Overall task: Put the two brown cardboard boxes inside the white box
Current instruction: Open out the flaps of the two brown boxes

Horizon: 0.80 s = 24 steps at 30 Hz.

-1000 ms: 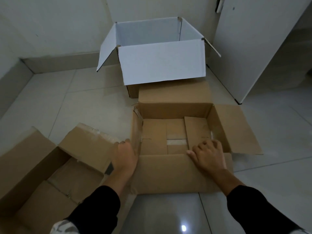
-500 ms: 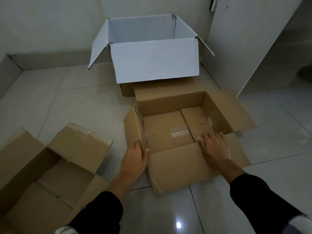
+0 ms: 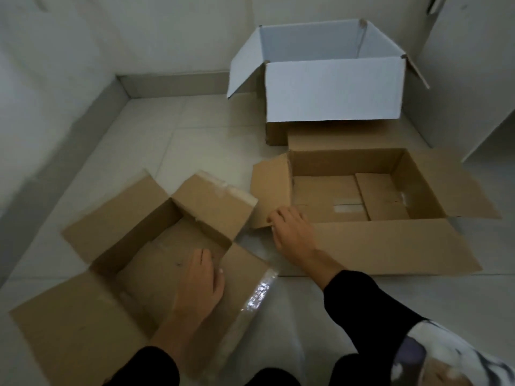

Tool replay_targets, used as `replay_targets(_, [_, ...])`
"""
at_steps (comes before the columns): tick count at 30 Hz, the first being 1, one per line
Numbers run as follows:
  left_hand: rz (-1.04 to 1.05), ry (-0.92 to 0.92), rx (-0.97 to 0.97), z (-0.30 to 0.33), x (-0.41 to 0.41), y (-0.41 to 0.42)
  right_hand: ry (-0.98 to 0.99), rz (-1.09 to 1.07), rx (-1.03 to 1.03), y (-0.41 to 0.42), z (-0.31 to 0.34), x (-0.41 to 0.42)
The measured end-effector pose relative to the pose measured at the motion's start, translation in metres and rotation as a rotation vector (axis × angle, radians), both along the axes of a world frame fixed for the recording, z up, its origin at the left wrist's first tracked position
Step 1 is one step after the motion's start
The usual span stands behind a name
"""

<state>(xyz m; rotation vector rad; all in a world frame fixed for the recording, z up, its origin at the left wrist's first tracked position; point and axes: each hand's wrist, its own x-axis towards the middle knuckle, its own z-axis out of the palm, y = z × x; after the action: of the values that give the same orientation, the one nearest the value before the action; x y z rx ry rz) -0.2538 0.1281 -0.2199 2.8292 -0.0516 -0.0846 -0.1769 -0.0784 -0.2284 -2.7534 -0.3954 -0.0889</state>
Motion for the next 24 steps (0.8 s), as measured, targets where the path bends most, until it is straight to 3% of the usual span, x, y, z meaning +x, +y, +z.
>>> replay_targets(4, [-0.003,0.184,-0.052,-0.021,-0.016,0.028,-0.004,0.389,-0.098,0.055,0.002,0.001])
replay_targets(7, [-0.032,0.172,0.024,-0.022,-0.009,0.034,0.019,0.534,-0.277,0.072,-0.002,0.009])
replay_targets(12, [-0.012,0.105,0.076,-0.018,0.016,0.049,0.017,0.498,-0.311,0.065,-0.013,0.017])
replay_targets(24, [0.017,0.057,0.007,-0.025,0.087,0.094,0.148,0.281,0.056,0.096,-0.016,0.031])
